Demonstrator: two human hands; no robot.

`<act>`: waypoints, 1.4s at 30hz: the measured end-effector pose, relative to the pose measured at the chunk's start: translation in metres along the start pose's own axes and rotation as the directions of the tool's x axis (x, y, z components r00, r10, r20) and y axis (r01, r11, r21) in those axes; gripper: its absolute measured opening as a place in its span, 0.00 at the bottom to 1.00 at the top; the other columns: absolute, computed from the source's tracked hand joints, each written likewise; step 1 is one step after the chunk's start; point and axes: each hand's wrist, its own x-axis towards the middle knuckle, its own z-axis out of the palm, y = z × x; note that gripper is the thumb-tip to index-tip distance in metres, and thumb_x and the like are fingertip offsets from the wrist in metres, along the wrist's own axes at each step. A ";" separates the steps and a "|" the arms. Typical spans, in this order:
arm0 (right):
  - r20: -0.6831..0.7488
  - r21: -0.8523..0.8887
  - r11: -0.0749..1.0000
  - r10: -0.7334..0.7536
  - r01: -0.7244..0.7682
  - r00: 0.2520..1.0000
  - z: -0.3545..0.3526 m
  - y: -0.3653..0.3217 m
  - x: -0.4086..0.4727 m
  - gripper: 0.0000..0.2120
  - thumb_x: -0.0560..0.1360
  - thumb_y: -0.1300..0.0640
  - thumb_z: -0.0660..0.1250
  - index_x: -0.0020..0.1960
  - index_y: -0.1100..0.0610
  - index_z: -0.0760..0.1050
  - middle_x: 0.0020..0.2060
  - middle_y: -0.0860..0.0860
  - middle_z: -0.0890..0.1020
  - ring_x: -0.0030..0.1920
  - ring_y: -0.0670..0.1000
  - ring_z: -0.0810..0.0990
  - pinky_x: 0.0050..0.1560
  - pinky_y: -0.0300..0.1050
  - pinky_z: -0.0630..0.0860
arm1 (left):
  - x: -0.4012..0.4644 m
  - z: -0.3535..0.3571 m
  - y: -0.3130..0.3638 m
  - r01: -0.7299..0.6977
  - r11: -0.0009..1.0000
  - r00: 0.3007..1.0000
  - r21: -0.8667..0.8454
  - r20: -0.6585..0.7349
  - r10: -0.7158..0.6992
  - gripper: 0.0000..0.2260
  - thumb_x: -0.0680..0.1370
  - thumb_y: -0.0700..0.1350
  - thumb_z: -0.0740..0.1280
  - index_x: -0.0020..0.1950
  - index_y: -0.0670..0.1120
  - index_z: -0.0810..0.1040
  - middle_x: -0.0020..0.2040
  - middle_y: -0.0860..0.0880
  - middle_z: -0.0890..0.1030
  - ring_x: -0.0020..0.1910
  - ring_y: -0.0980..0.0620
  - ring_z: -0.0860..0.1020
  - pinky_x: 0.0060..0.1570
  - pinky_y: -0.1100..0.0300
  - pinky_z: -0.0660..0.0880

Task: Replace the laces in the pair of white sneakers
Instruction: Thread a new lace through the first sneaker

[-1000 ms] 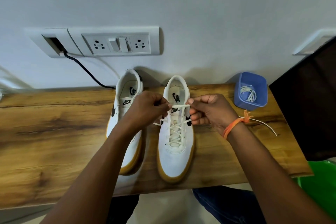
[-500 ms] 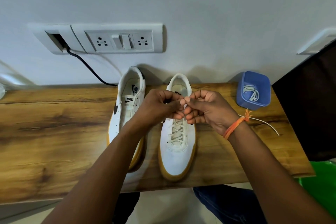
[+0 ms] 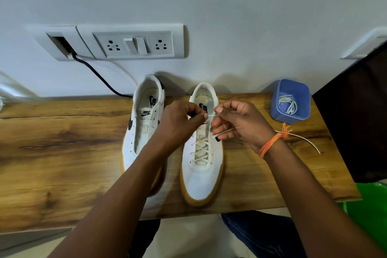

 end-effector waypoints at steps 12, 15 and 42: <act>-0.075 -0.473 0.874 -0.168 0.113 0.983 0.006 0.018 0.006 0.20 0.75 0.69 0.63 0.63 0.53 0.77 0.40 0.54 0.83 0.35 0.50 0.79 0.34 0.42 0.78 | -0.003 0.015 -0.016 -0.193 0.898 0.978 0.396 0.001 0.210 0.06 0.77 0.43 0.66 0.45 0.44 0.81 0.42 0.47 0.78 0.41 0.49 0.78 0.41 0.49 0.78; 0.195 -0.815 0.478 -0.305 0.327 0.932 0.009 0.020 0.006 0.27 0.74 0.71 0.62 0.69 0.50 0.74 0.50 0.55 0.79 0.49 0.53 0.77 0.49 0.43 0.75 | -0.004 0.015 -0.017 -0.213 0.889 0.973 0.405 0.005 0.231 0.06 0.78 0.42 0.68 0.47 0.44 0.85 0.41 0.46 0.78 0.42 0.48 0.77 0.40 0.51 0.77; 0.040 -0.698 0.682 -0.268 0.218 0.963 -0.002 0.023 0.010 0.16 0.73 0.70 0.68 0.55 0.54 0.83 0.40 0.50 0.85 0.40 0.46 0.82 0.42 0.25 0.73 | -0.004 0.034 -0.022 -0.160 0.905 0.985 0.394 0.008 0.171 0.05 0.77 0.39 0.70 0.46 0.42 0.86 0.40 0.46 0.77 0.42 0.48 0.75 0.42 0.58 0.70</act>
